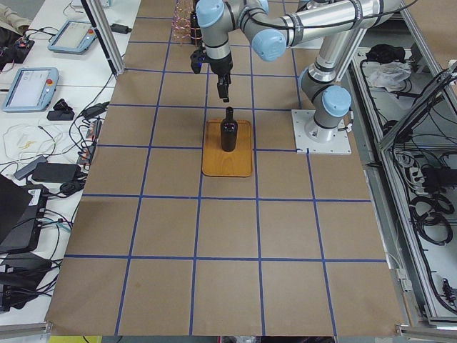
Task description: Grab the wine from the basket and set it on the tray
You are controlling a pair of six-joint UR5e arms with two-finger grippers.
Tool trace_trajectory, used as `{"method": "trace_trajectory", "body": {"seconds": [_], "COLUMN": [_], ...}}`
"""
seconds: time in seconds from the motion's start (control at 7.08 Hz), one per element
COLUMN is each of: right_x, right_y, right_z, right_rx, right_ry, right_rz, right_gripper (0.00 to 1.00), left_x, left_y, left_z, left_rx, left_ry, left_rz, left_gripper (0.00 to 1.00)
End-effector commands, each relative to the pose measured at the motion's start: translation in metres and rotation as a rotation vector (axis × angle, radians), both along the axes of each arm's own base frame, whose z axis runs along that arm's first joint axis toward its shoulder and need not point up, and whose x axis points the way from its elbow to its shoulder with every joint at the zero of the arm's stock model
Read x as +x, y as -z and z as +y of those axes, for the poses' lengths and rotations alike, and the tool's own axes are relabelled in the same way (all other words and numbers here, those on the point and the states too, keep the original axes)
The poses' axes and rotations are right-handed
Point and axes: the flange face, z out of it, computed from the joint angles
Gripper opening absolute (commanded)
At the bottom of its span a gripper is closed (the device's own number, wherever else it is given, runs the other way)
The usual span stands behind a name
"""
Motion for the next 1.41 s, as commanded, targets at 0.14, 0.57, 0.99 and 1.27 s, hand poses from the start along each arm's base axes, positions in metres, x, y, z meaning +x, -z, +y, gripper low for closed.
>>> {"method": "trace_trajectory", "body": {"seconds": [0.14,0.57,0.99,1.27], "right_x": [0.000,0.000,0.000,0.000], "right_y": [-0.001,-0.001,-0.001,-0.001], "right_z": [0.001,0.001,0.001,0.001], "right_rx": [-0.001,-0.001,0.000,-0.002], "right_ry": [0.000,0.000,0.000,0.000], "right_rz": [0.000,0.000,0.002,0.001], "right_gripper": [1.00,1.00,1.00,1.00], "left_x": [-0.119,-0.150,-0.152,-0.152], "left_y": [-0.020,-0.026,-0.025,-0.024], "left_z": [0.006,0.016,0.019,0.020], "left_rx": [-0.114,-0.137,-0.136,-0.133], "left_ry": [-0.048,-0.044,-0.032,-0.040], "left_rz": [-0.021,0.034,0.036,0.037], "left_gripper": [1.00,1.00,1.00,1.00]}}
